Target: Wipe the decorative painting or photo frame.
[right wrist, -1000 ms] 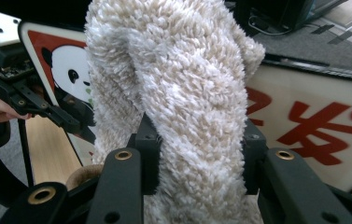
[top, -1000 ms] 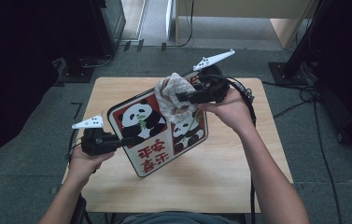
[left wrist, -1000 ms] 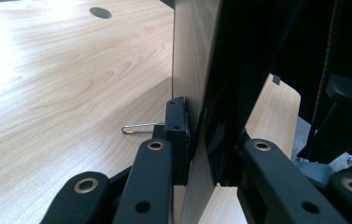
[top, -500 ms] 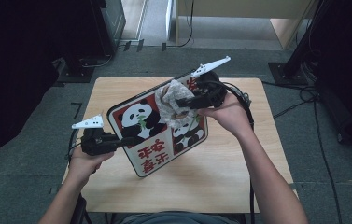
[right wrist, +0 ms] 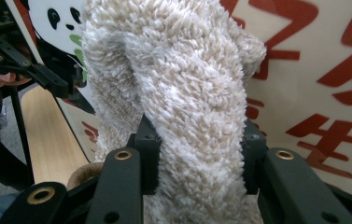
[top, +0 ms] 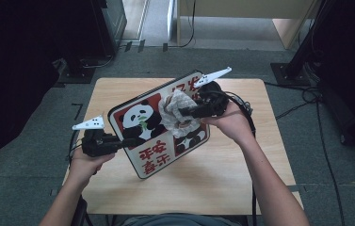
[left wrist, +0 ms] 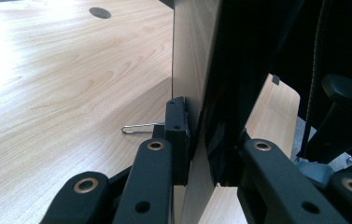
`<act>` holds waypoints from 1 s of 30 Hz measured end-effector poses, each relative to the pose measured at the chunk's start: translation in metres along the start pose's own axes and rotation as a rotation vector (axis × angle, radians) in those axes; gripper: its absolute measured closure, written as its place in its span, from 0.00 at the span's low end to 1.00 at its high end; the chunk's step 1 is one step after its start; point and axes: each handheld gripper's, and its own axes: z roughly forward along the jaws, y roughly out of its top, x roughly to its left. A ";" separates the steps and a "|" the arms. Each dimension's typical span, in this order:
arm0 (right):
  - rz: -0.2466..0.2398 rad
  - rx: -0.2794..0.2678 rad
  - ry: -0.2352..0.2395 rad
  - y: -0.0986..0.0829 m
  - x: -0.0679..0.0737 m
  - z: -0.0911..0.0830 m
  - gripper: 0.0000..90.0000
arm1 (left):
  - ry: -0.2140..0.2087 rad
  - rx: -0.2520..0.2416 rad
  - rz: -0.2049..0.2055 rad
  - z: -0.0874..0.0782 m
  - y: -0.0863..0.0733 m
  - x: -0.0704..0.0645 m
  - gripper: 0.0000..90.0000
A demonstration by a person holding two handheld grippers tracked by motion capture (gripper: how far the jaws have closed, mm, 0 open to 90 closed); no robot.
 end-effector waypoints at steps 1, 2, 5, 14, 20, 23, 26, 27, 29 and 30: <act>0.001 -0.001 0.003 -0.002 -0.001 0.001 0.70 | 0.000 0.000 0.000 0.000 0.000 0.000 0.88; 0.004 0.001 0.003 -0.003 -0.001 0.001 0.70 | 0.000 0.000 0.000 0.000 0.000 0.000 0.88; 0.000 -0.002 0.004 -0.007 -0.002 0.003 0.70 | 0.000 0.000 0.000 0.000 0.000 0.000 0.88; 0.007 -0.016 0.023 -0.019 -0.005 0.008 0.70 | -0.002 0.000 0.001 0.000 0.000 0.000 0.88; 0.011 -0.020 0.028 -0.027 -0.007 0.011 0.70 | -0.001 0.000 0.000 0.000 0.000 0.000 0.88; 0.011 -0.024 0.032 -0.030 -0.007 0.013 0.69 | -0.002 -0.001 0.000 0.000 0.000 0.000 0.88; 0.006 -0.025 0.032 -0.033 -0.008 0.014 0.69 | -0.003 -0.001 0.000 0.000 0.000 0.000 0.88; 0.009 -0.023 0.033 -0.034 -0.008 0.014 0.69 | -0.002 0.000 0.000 0.000 0.000 0.000 0.88; -0.001 -0.030 0.034 -0.037 -0.008 0.016 0.69 | -0.003 0.000 0.000 0.000 0.000 0.000 0.88; 0.000 -0.028 0.035 -0.038 -0.008 0.016 0.69 | -0.003 0.000 -0.001 0.000 0.000 0.000 0.88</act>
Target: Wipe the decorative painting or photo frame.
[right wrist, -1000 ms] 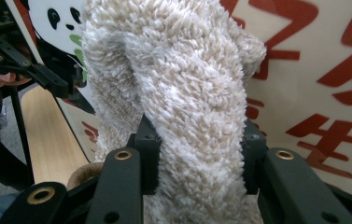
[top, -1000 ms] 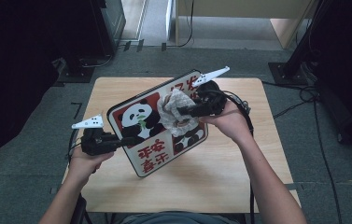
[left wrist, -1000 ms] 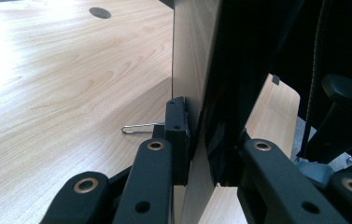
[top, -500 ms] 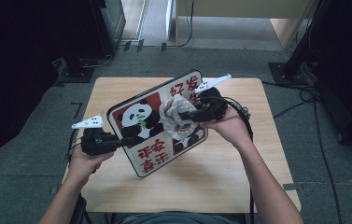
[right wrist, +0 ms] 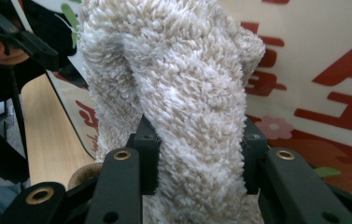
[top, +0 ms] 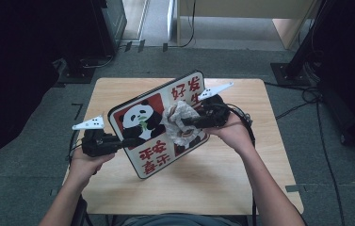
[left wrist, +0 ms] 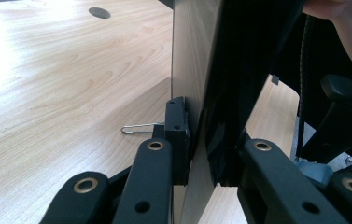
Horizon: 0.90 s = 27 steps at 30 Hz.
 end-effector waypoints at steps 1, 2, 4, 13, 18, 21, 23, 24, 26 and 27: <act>-0.005 -0.002 -0.001 -0.002 0.000 0.001 0.69 | 0.000 0.000 0.000 0.000 0.000 0.000 0.88; -0.006 -0.003 -0.001 -0.003 0.000 0.001 0.69 | 0.000 0.000 0.000 0.000 0.000 0.000 0.88; -0.010 -0.003 0.000 -0.006 -0.001 0.003 0.69 | -0.001 0.000 0.000 0.000 0.000 0.000 0.88; -0.003 0.005 0.006 -0.019 -0.003 0.008 0.69 | -0.002 0.000 0.000 0.000 0.000 0.000 0.88; -0.001 0.014 0.013 -0.026 -0.005 0.012 0.69 | -0.001 0.000 0.001 0.000 0.000 0.000 0.88; 0.009 0.022 0.015 -0.031 -0.005 0.014 0.69 | -0.002 0.000 0.001 0.000 0.000 0.000 0.88; 0.012 0.027 0.017 -0.034 -0.005 0.015 0.69 | -0.002 0.001 0.000 0.000 0.000 0.000 0.88; 0.014 0.028 0.017 -0.035 -0.006 0.016 0.69 | -0.004 0.001 0.000 0.000 0.000 0.000 0.88; 0.016 0.031 0.017 -0.038 -0.006 0.017 0.69 | -0.003 0.001 0.000 0.000 0.000 0.000 0.88; 0.021 0.036 0.019 -0.039 -0.006 0.018 0.69 | -0.003 0.001 0.001 0.000 0.000 0.000 0.88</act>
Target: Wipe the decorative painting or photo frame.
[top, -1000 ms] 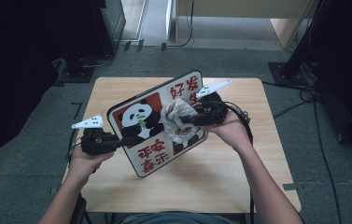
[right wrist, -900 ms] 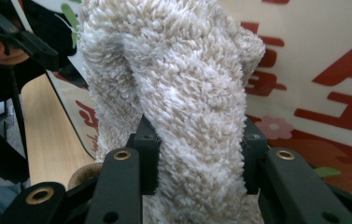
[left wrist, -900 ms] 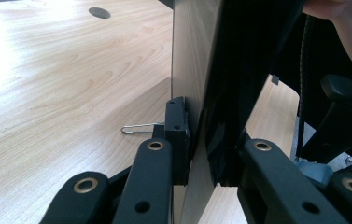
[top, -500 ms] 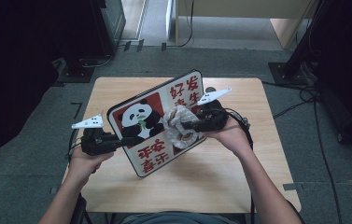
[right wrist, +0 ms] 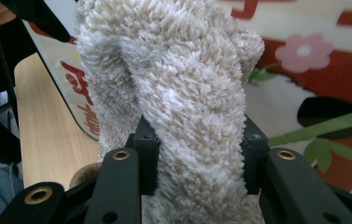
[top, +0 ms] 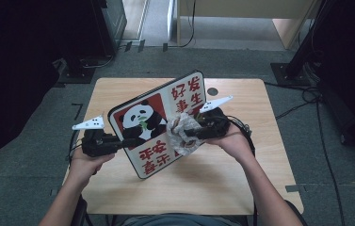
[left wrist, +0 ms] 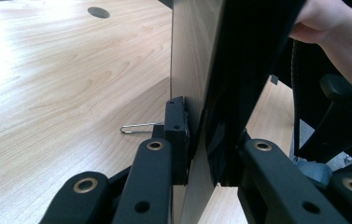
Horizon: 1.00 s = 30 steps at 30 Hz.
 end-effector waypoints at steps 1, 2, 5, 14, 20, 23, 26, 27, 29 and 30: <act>-0.002 0.000 0.001 -0.001 -0.001 0.001 0.69 | 0.000 0.000 0.000 0.000 0.000 0.000 0.88; -0.001 0.002 0.002 -0.003 -0.001 0.002 0.69 | 0.000 0.000 0.000 0.000 0.000 0.000 0.88; 0.005 0.005 0.004 -0.007 -0.001 0.004 0.69 | 0.001 0.000 0.001 0.000 0.000 0.000 0.88; 0.009 0.010 0.007 -0.021 -0.004 0.012 0.68 | 0.001 0.000 0.001 0.000 0.000 0.000 0.88; 0.025 0.026 0.008 -0.031 -0.005 0.017 0.68 | 0.001 0.000 0.000 0.000 0.000 0.000 0.88; 0.031 0.034 0.007 -0.037 -0.006 0.020 0.68 | 0.000 0.000 0.000 0.000 0.000 0.000 0.88; 0.039 0.049 0.008 -0.042 -0.006 0.024 0.68 | 0.000 0.000 0.001 0.000 0.000 0.000 0.88; 0.042 0.054 0.008 -0.044 -0.006 0.025 0.68 | 0.001 0.000 0.001 0.000 0.000 0.000 0.88; 0.037 0.057 0.009 -0.048 -0.007 0.028 0.68 | -0.001 0.000 0.002 0.000 0.000 0.000 0.88; 0.042 0.060 0.009 -0.050 -0.008 0.029 0.68 | 0.000 0.000 0.002 0.000 0.000 -0.001 0.88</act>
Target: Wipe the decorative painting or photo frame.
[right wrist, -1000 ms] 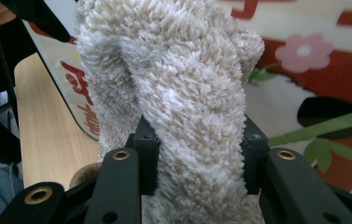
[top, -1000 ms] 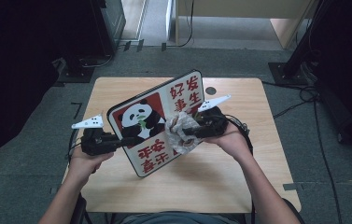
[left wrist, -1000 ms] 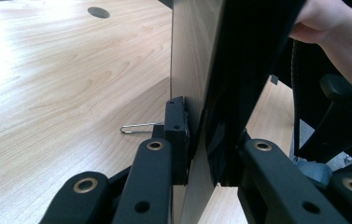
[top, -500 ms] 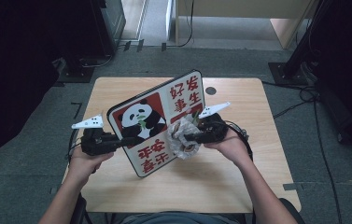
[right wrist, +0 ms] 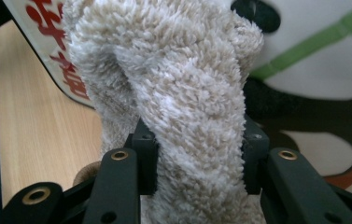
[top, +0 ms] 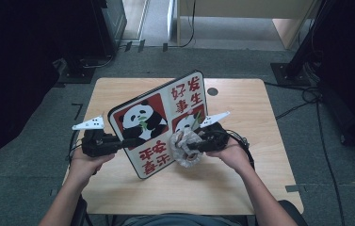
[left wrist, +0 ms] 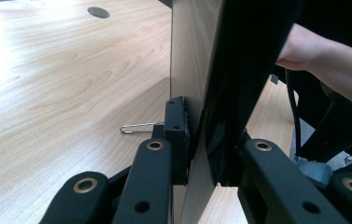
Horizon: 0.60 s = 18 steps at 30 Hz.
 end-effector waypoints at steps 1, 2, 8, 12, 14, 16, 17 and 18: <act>-0.002 0.008 0.000 -0.002 -0.001 0.002 0.68 | 0.000 0.000 0.000 0.000 0.000 0.000 0.88; -0.002 0.018 0.000 -0.003 -0.001 0.002 0.68 | 0.000 0.000 0.001 0.000 0.000 0.000 0.88; -0.020 0.045 -0.002 -0.014 -0.005 0.009 0.67 | -0.001 -0.002 -0.001 0.000 0.000 0.000 0.88; -0.007 0.064 0.002 -0.023 -0.007 0.015 0.67 | -0.001 -0.003 -0.004 0.000 0.000 0.000 0.88; -0.002 0.085 0.005 -0.024 -0.007 0.018 0.67 | -0.001 -0.003 -0.003 0.000 -0.001 0.000 0.88; 0.000 0.095 0.006 -0.025 -0.007 0.020 0.67 | -0.001 -0.003 -0.002 0.000 -0.001 0.000 0.88; 0.001 0.096 0.009 -0.025 -0.007 0.020 0.67 | -0.002 -0.004 -0.003 0.000 -0.001 0.000 0.88; -0.001 0.095 0.009 -0.026 -0.007 0.021 0.67 | -0.002 -0.004 -0.004 0.000 -0.001 0.000 0.88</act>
